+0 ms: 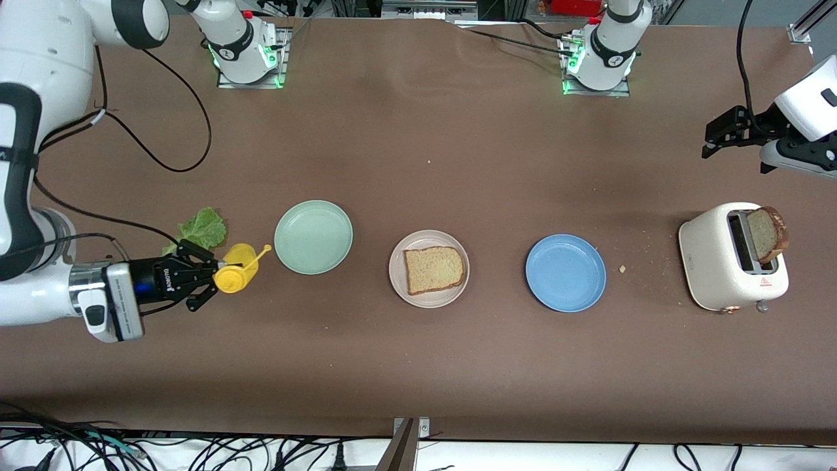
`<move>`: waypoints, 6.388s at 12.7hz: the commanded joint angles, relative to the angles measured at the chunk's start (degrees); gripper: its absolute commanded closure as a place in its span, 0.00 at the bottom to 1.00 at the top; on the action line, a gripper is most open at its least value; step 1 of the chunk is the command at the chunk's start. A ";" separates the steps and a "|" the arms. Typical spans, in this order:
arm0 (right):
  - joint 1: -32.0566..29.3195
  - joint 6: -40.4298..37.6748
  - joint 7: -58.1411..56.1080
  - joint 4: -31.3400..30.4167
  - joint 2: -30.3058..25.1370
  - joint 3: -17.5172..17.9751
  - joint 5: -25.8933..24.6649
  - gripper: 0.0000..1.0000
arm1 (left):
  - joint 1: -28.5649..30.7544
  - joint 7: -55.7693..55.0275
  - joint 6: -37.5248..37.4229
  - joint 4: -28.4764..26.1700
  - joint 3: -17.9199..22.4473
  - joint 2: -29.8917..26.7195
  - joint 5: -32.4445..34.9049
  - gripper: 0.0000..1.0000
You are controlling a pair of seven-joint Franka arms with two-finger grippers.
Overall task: Make sandwich in beige plate with both arms
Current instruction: 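Carry the yellow bottle back beside the lettuce with the right gripper, then lower the yellow bottle beside the lettuce and open the right gripper, then draw the right gripper back and position it above the lettuce leaf, then lower the right gripper and grasp the green lettuce leaf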
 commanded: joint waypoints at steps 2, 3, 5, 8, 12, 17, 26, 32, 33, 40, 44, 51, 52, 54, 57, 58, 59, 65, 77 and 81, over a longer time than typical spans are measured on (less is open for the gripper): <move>-3.34 -6.05 -9.73 0.72 5.06 0.97 4.38 0.98 | 0.17 0.19 -0.33 0.52 0.08 -0.04 -0.34 0.00; -3.87 -7.28 -13.59 -0.33 5.42 0.89 4.30 0.98 | 0.17 0.19 -0.33 0.52 0.08 -0.04 -0.34 0.00; -4.84 -7.38 -21.94 -5.59 5.16 0.71 3.60 0.95 | 0.18 0.19 -0.33 0.52 0.08 -0.04 -0.34 0.00; -5.28 -6.69 -32.58 -9.82 3.33 0.19 -3.49 0.95 | 0.26 0.19 -0.33 0.52 0.08 -0.04 -0.34 0.00; -6.07 -5.10 -46.12 -10.53 2.61 -0.61 -10.90 0.95 | 0.26 0.19 -0.33 0.52 0.08 -0.04 -0.34 0.00; -6.42 -3.79 -60.79 -18.69 3.31 -0.61 -10.56 0.95 | 0.26 0.19 -0.33 0.44 0.08 -0.04 -0.34 0.00; -6.69 -2.55 -64.07 -21.25 8.41 -0.61 -6.95 0.94 | 0.26 0.19 -0.50 0.52 0.08 -0.04 -0.34 0.00; -7.13 -2.90 -59.79 -22.22 7.89 -0.70 -7.74 0.07 | 0.35 0.28 -0.50 0.52 0.08 -0.04 -0.34 0.00; -7.56 -3.16 -58.55 -22.05 7.80 -0.78 -8.61 0.00 | 0.35 0.28 -0.50 0.52 0.08 -0.04 -0.34 0.00; -8.01 -4.57 -39.41 -18.97 -0.62 -3.77 -20.99 0.00 | 0.53 0.28 -0.50 0.44 0.08 -0.04 -0.34 0.00; -7.92 -3.70 -26.05 -18.97 -7.04 -3.86 -28.03 0.00 | 0.53 0.28 -0.50 0.44 0.08 -0.04 -0.34 0.00; -7.48 2.79 -0.31 -19.14 -16.97 -4.83 -43.58 0.00 | 0.53 0.28 -0.50 0.52 0.08 -0.04 -0.34 0.00; -7.13 4.46 2.87 -19.49 -18.47 -4.83 -46.39 0.00 | 0.53 0.28 -0.50 0.52 0.08 -0.04 -0.34 0.00; -6.60 9.04 7.97 -19.93 -21.02 -4.74 -52.10 0.00 | 0.53 0.28 -0.50 0.52 0.08 -0.04 -0.34 0.00; -6.16 12.47 13.51 -20.90 -22.70 -4.65 -55.90 0.00 | 0.53 0.28 -0.50 0.52 0.08 -0.04 -0.34 0.00; -6.16 13.44 16.23 -21.43 -22.79 -4.65 -55.99 0.00 | 0.53 0.28 -0.50 0.52 0.08 -0.04 -0.34 0.00; -6.07 15.27 19.04 -22.39 -23.40 -4.48 -57.13 0.00 | 0.53 0.28 -0.50 0.52 0.08 -0.04 -0.34 0.00; -4.32 26.63 39.50 -28.46 -25.77 -3.69 -65.04 0.00 | 0.62 0.28 -0.50 0.52 0.17 0.04 -0.34 0.00; 0.69 47.88 79.89 -48.04 -28.94 -0.17 -67.51 0.00 | 0.61 0.28 -0.50 0.52 0.17 -0.04 -0.34 0.00; 1.13 52.98 85.40 -54.02 -29.20 0.62 -69.87 0.00 | 0.61 0.28 -0.50 0.52 0.08 -0.04 -0.34 0.00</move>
